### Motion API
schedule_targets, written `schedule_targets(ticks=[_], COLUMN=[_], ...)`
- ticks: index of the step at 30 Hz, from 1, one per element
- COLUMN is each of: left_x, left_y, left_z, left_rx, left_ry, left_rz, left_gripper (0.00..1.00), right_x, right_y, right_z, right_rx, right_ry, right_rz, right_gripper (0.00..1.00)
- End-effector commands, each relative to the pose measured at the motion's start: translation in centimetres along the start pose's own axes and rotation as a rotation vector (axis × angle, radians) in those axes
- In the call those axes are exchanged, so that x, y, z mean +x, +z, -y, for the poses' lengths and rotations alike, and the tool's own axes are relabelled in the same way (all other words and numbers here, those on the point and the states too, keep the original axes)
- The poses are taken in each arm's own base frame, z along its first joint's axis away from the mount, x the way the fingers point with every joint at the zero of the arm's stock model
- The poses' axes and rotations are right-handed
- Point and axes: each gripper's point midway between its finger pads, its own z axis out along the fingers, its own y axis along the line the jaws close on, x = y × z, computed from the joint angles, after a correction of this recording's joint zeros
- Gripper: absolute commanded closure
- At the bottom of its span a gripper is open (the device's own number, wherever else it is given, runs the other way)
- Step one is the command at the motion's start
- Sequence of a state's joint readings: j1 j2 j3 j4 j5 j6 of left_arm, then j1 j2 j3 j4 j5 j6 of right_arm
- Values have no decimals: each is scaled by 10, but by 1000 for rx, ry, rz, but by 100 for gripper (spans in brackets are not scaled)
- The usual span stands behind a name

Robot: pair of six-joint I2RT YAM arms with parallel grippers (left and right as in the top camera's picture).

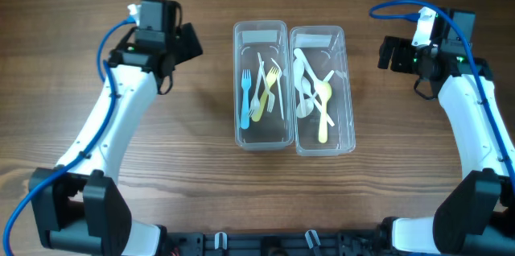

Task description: Pack container

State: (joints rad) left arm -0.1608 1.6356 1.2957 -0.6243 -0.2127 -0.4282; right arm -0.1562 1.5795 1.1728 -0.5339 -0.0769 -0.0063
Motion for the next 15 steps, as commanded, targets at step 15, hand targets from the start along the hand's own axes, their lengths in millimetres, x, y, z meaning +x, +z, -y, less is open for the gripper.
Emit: schedule_targets(ticks=[15], left_x=[-10], left_y=[-10], left_z=[-12], left_rx=[-22], left_ry=[-21], left_rz=[22], left_gripper=[0], right_x=[-5], right_y=[-12], right_z=[1], right_rx=[11], right_ry=[-20], right_rz=[33], right_gripper=[0])
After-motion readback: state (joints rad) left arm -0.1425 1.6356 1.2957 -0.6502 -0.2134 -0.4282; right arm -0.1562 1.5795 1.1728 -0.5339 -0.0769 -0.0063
